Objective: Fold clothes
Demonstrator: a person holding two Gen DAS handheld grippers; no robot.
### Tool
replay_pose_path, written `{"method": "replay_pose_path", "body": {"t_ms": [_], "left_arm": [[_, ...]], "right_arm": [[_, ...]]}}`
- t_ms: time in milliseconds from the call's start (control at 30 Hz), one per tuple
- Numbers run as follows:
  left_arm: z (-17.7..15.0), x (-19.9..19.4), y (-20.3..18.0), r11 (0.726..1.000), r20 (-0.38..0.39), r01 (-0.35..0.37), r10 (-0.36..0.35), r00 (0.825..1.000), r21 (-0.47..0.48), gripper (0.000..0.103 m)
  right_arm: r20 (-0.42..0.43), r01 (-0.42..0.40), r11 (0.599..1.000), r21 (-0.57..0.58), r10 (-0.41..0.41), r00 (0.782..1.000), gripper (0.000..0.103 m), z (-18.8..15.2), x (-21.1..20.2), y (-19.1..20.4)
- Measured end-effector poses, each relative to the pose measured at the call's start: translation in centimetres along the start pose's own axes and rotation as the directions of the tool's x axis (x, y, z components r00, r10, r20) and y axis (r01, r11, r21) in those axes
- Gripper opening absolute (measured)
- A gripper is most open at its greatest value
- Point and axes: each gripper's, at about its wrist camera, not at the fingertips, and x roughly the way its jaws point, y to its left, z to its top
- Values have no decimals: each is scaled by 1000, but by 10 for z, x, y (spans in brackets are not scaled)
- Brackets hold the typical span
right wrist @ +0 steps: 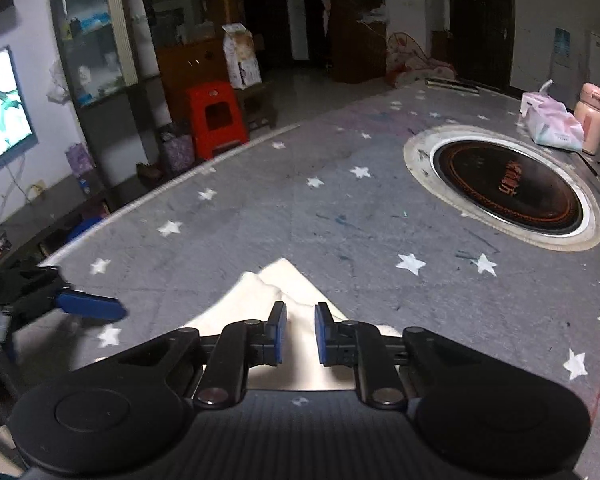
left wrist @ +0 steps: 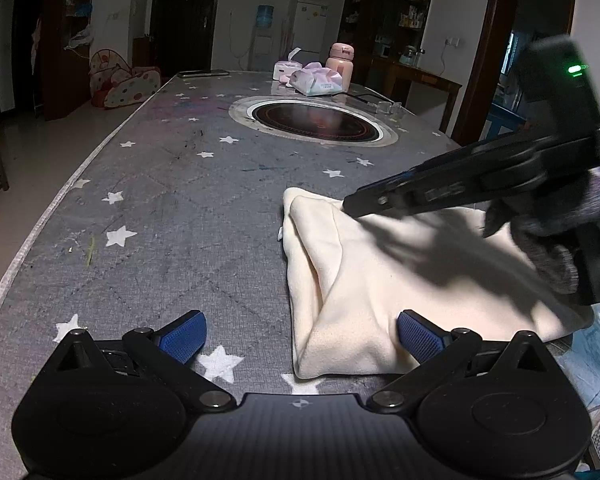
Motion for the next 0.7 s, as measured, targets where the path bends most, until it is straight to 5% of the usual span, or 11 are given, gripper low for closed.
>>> {"method": "replay_pose_path", "body": {"t_ms": [700], "left_arm": [[1,-11,8,998,-5,-51,50,999,-28,103]], "right_arm": [[12,-26,999,-21,27,1000,12,4,-2,13]]}}
